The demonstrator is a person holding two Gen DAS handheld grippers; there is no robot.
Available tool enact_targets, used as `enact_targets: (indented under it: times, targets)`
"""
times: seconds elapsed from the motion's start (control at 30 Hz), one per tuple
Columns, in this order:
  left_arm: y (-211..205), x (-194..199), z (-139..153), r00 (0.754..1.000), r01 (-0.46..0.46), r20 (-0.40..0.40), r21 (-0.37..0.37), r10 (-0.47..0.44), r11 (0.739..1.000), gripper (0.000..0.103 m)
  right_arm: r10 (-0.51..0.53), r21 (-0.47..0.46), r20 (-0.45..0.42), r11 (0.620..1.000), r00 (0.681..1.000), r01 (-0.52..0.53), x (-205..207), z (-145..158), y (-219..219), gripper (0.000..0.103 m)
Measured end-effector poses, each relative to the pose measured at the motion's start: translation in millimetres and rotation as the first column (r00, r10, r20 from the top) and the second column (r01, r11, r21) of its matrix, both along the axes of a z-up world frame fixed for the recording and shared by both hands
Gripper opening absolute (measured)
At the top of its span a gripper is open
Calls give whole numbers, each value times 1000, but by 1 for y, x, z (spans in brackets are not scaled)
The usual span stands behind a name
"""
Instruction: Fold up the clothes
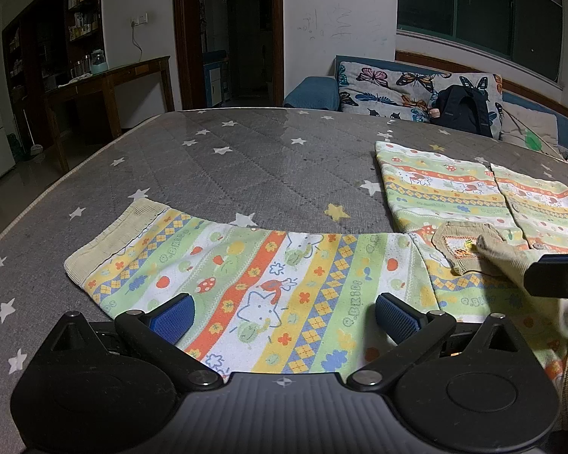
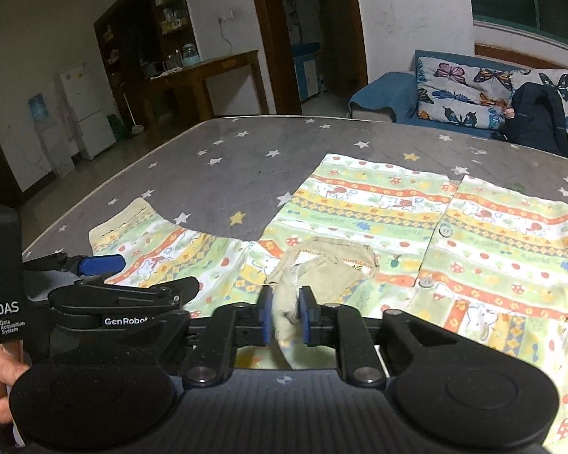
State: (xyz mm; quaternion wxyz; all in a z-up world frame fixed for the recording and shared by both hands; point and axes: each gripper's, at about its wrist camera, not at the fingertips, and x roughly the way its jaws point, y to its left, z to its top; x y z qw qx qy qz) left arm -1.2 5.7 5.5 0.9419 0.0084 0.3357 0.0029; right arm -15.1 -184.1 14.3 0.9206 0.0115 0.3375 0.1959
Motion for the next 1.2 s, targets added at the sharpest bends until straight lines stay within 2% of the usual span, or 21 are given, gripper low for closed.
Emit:
enact_targets:
  times: [0.13, 0.27, 0.43, 0.77, 1.0, 1.2]
  targets:
    - [0, 0, 0, 1000, 0, 0, 0, 0, 1000, 103, 21, -5, 5, 1000, 1000, -21, -6, 3, -2, 17]
    - [0, 0, 0, 1000, 0, 0, 0, 0, 1000, 103, 31, -5, 14, 1000, 999, -31, -14, 9, -9, 29]
    - [0, 0, 0, 1000, 0, 0, 0, 0, 1000, 103, 17, -14, 36, 1000, 999, -16, -29, 16, -30, 34]
    - [-1, 0, 0, 1000, 0, 0, 0, 0, 1000, 103, -83, -59, 47, 995, 995, 85, -58, 20, -97, 43]
    - [-1, 0, 0, 1000, 0, 0, 0, 0, 1000, 103, -171, -108, 23, 979, 985, 173, -81, 4, -142, 47]
    - [-1, 0, 0, 1000, 0, 0, 0, 0, 1000, 103, -240, -90, 2, 967, 971, 239, -97, -10, -171, 48]
